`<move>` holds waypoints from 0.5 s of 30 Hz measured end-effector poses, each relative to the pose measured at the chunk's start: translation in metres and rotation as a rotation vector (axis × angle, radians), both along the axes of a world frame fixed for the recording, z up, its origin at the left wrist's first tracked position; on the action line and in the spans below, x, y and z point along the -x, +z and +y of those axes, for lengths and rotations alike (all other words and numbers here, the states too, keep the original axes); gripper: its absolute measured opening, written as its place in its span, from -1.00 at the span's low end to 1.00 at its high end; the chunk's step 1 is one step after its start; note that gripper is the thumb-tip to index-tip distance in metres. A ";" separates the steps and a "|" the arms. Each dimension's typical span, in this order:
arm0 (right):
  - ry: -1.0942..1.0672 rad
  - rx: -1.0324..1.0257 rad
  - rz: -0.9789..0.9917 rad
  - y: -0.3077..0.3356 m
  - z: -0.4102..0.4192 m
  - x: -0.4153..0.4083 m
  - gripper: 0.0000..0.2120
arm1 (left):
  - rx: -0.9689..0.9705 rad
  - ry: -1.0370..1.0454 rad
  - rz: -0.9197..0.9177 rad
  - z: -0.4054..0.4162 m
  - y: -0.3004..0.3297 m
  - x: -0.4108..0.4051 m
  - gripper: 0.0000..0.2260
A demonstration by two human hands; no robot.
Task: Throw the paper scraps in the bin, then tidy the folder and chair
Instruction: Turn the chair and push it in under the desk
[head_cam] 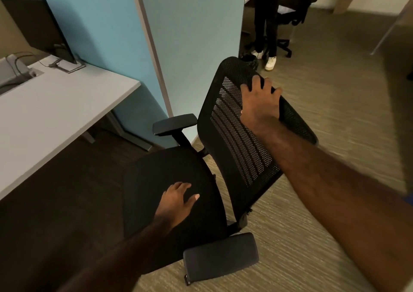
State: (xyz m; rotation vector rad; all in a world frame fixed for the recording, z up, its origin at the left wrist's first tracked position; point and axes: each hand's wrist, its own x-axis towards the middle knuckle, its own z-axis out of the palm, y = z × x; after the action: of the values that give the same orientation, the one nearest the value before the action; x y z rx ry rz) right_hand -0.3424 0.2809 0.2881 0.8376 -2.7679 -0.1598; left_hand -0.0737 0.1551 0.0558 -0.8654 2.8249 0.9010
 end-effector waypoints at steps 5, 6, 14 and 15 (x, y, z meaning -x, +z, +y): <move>-0.001 -0.007 0.017 -0.003 0.001 0.001 -0.32 | 0.001 -0.081 -0.034 0.016 -0.010 -0.004 -0.44; -0.001 -0.007 0.022 -0.003 0.001 0.000 -0.33 | -0.003 -0.099 -0.043 0.018 -0.012 -0.007 -0.43; -0.003 0.005 0.037 -0.007 0.002 0.001 -0.30 | 0.025 -0.267 -0.117 0.039 -0.036 -0.017 -0.34; -0.001 0.004 0.038 -0.007 0.003 0.001 -0.29 | 0.020 -0.282 -0.130 0.041 -0.037 -0.017 -0.34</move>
State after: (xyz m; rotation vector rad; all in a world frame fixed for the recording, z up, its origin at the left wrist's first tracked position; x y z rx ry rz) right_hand -0.3438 0.2837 0.2812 0.8235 -2.7323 -0.1687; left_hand -0.0572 0.1957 0.0187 -0.4883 2.7520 0.7496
